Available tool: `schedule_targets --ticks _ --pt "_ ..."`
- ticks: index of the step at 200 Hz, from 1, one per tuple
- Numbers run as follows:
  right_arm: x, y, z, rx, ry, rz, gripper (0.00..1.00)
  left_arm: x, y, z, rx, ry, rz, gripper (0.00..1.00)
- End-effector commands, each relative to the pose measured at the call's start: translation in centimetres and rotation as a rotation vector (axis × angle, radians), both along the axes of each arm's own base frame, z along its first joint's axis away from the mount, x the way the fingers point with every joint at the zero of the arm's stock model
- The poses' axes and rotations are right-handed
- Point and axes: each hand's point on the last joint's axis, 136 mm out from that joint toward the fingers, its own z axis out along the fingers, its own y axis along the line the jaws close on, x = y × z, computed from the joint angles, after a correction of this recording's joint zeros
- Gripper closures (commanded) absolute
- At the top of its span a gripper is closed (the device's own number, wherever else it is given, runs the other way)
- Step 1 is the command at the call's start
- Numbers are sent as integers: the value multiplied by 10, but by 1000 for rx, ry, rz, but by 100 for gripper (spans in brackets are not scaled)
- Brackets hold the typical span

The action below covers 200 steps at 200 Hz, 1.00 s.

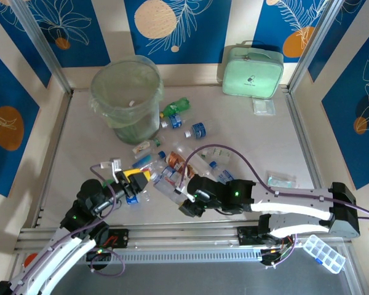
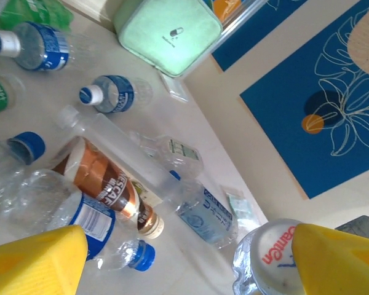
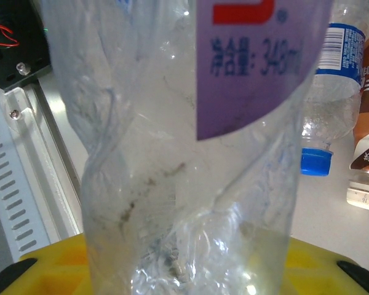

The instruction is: Put the plastic bottles in the bin

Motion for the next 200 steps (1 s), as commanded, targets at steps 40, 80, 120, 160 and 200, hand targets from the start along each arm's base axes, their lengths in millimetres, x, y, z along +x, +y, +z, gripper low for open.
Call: schedule_targets --ticks 40,80,120,160,200 --pt "0 5 15 69 -26 11 57 -20 -28 39 -206 -106 -217 27" --pt "7 3 12 53 -31 -25 57 -18 -17 44 -176 -137 -148 32" --pt "10 3 14 67 -25 -31 57 -21 -19 44 -170 -140 -167 30" --pt "12 8 17 79 -19 -19 57 -17 -36 39 -173 -102 -245 28" --pt "10 13 12 65 -4 -5 57 -13 -38 43 -167 -114 -240 35"
